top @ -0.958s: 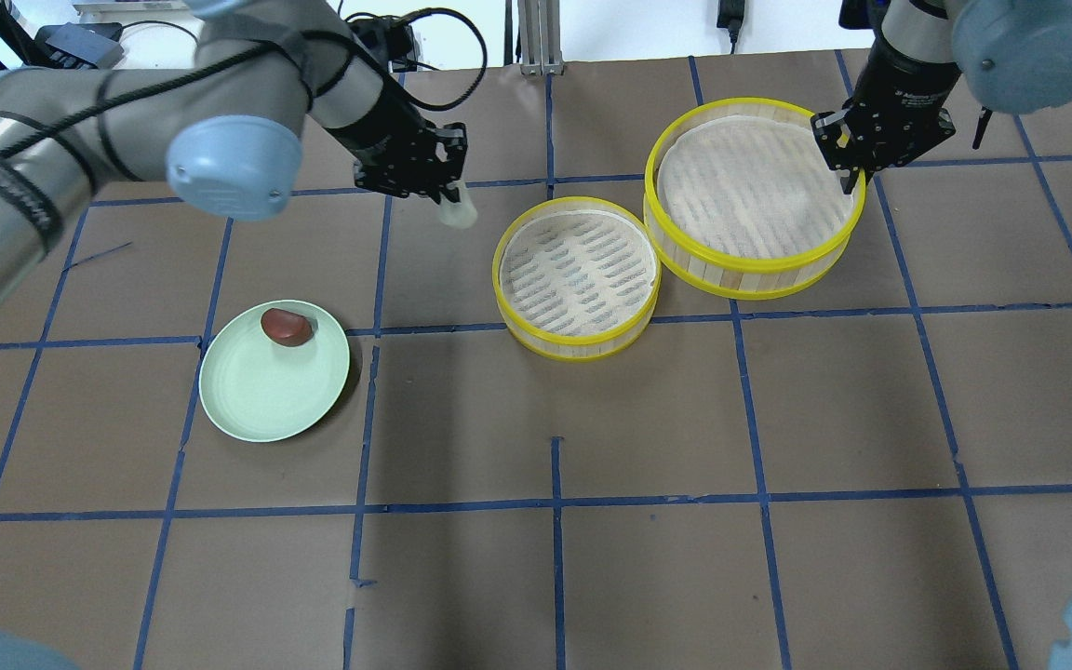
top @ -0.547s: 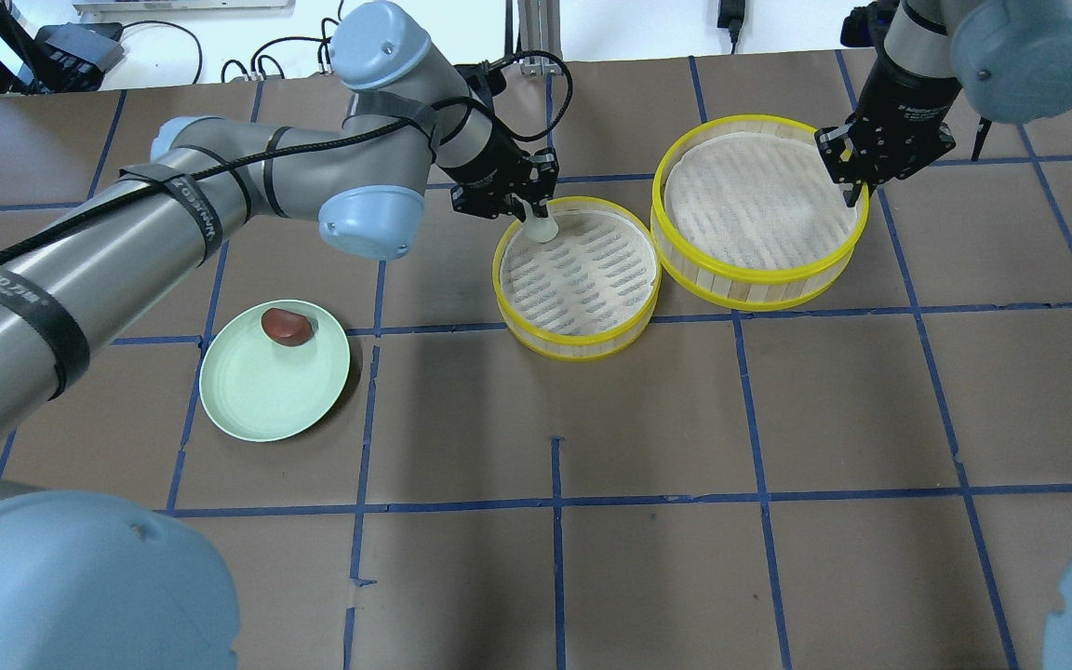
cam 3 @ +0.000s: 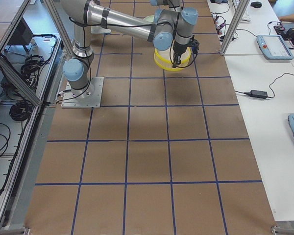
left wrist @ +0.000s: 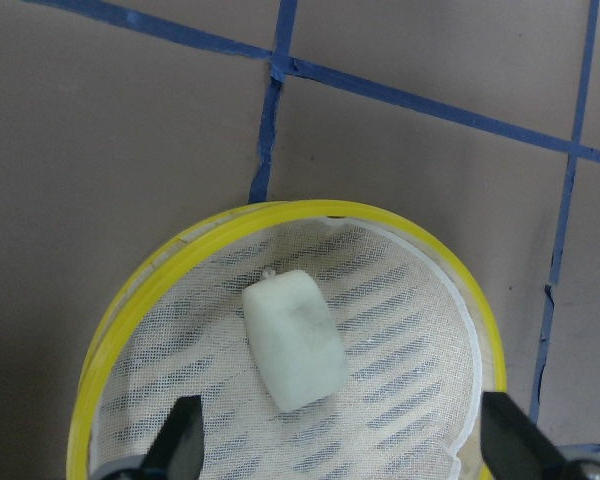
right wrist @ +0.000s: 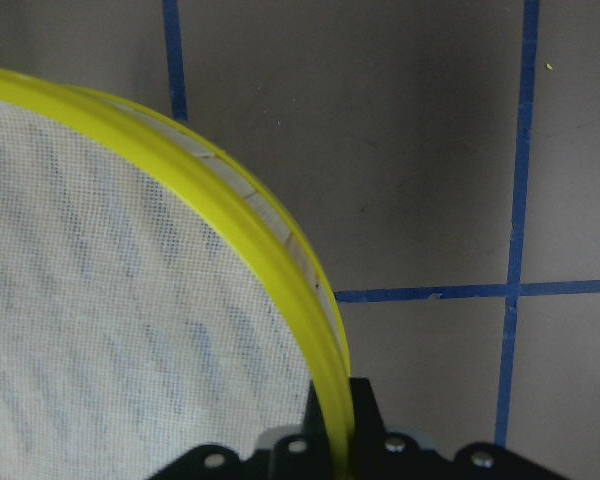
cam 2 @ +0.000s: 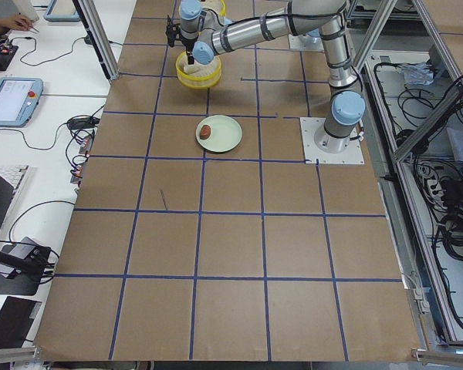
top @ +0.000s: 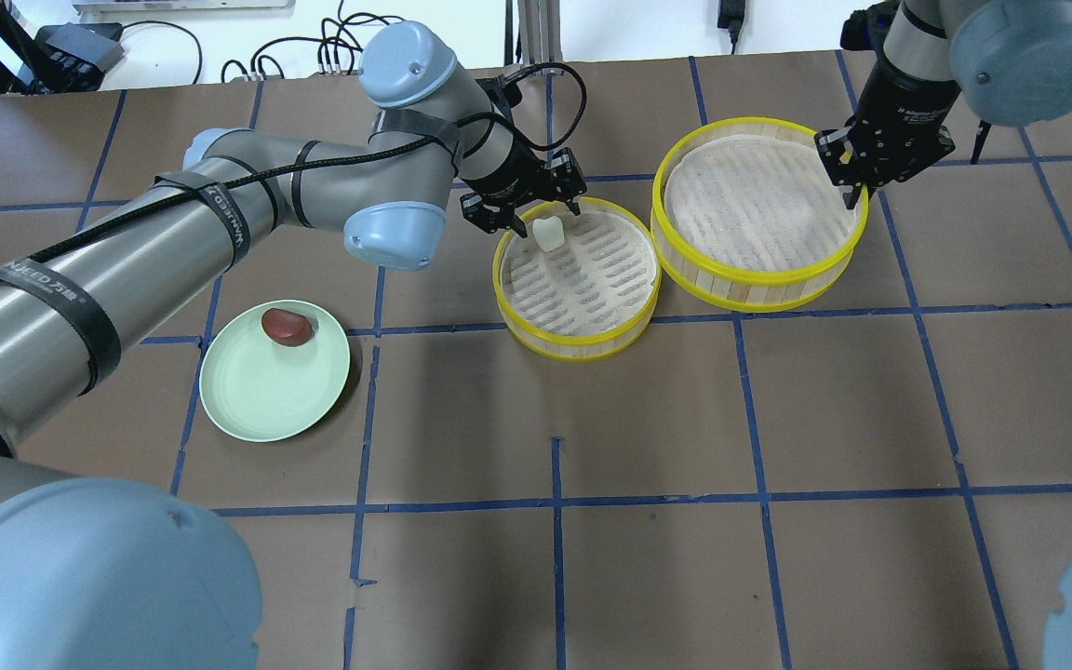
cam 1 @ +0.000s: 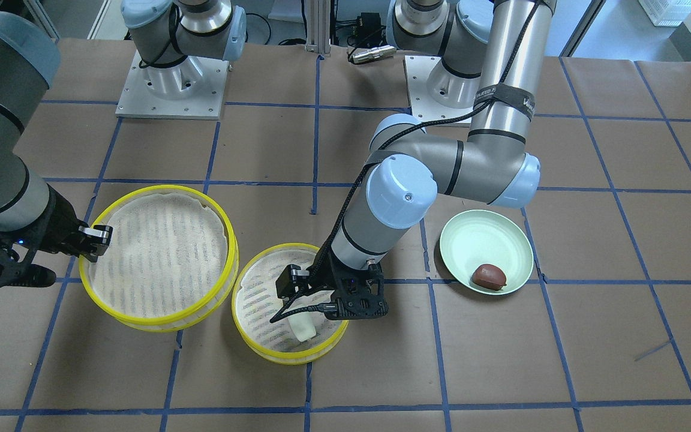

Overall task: Place buns in different layers of steamer
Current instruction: 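Move the left gripper to the brown bun while the right gripper restacks the top tier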

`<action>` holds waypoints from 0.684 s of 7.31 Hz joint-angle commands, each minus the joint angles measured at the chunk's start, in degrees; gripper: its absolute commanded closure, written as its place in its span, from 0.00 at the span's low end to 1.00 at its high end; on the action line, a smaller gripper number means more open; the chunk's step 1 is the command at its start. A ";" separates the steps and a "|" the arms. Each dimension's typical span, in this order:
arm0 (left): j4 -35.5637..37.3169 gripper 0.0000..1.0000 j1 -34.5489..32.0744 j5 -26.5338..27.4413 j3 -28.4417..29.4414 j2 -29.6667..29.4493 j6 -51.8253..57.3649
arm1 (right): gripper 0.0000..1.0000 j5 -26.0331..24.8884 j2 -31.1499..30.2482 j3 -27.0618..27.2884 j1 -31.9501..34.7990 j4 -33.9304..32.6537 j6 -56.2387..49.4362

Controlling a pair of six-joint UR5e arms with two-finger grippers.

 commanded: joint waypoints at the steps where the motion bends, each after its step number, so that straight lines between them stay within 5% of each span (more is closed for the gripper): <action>1: -1.54 0.00 3.67 7.11 -2.24 3.30 12.97 | 0.94 0.04 -0.03 0.00 0.00 -0.09 0.25; 2: -3.73 0.00 7.70 11.69 -4.78 5.84 20.01 | 0.94 0.12 -0.21 -0.08 0.09 -0.09 1.03; 5: -6.13 0.00 22.98 12.27 -20.40 16.21 31.14 | 0.94 0.65 0.49 -0.17 5.77 -2.63 13.83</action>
